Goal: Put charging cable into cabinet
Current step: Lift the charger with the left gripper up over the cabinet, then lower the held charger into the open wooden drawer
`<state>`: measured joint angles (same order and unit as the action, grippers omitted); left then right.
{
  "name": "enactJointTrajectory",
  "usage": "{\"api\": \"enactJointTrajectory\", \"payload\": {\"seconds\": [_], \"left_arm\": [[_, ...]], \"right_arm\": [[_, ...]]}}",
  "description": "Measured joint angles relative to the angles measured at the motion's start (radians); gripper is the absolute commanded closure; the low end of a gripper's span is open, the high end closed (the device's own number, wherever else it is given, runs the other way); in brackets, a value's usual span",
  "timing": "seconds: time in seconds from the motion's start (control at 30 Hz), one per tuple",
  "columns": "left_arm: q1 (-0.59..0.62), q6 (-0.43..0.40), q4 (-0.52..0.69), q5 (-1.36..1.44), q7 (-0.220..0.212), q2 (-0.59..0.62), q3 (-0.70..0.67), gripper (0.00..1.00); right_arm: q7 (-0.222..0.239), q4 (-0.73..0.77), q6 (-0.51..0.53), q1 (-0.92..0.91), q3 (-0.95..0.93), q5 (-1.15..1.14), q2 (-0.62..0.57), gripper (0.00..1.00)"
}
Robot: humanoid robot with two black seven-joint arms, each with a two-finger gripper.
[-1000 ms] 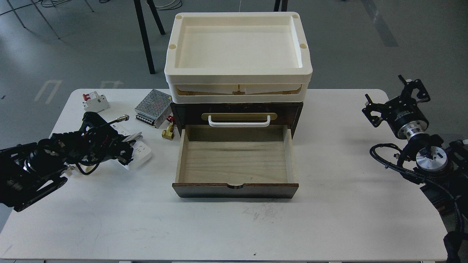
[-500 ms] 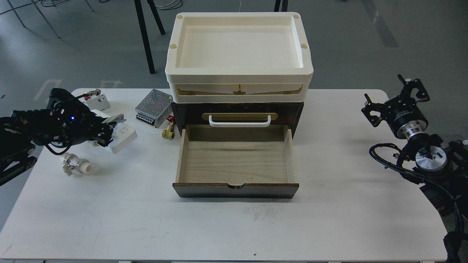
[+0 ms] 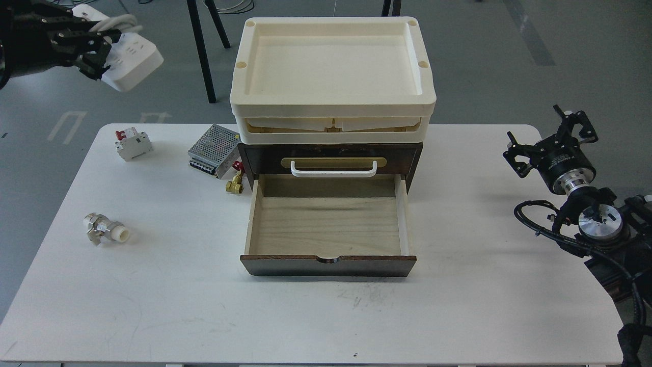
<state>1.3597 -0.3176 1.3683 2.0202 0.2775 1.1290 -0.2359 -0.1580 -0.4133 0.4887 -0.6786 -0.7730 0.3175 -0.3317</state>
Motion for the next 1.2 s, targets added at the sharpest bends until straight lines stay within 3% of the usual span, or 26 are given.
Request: {"api": "enactJointTrajectory", "payload": {"seconds": [0.2, 0.33, 0.47, 0.6, 0.77, 0.93, 1.2], "left_arm": [[0.085, -0.088, 0.221, 0.001, -0.02, -0.057, -0.069, 0.95], [0.126, -0.143, 0.322, 0.002, -0.085, -0.167, -0.073, 0.95], [0.14, -0.167, 0.367, 0.002, -0.14, -0.318, -0.076, 0.95], [0.137, -0.171, 0.375, 0.002, -0.146, -0.494, -0.075, 0.95], [0.056, -0.171, 0.375, 0.0, -0.141, -0.7, -0.064, 0.95], [-0.106, -0.171, 0.374, 0.003, -0.158, -0.852, -0.051, 0.95], [-0.252, -0.171, 0.328, 0.013, -0.199, -0.867, 0.02, 0.93]], "right_arm": [[0.0, 0.001, 0.0, -0.001, 0.001, 0.0, -0.001, 0.0], [0.0, 0.001, 0.0, -0.001, 0.001, 0.0, -0.001, 0.0], [0.0, 0.0, 0.0, -0.001, 0.002, 0.0, -0.001, 0.0], [0.0, -0.001, 0.0, -0.001, 0.002, 0.0, -0.001, 0.0], [0.0, 0.004, 0.0, -0.002, 0.002, 0.0, -0.001, 0.0], [0.001, 0.005, 0.0, -0.003, 0.002, 0.0, -0.001, 0.0], [0.001, 0.005, 0.0, -0.003, 0.002, 0.0, -0.001, 0.0]]}}
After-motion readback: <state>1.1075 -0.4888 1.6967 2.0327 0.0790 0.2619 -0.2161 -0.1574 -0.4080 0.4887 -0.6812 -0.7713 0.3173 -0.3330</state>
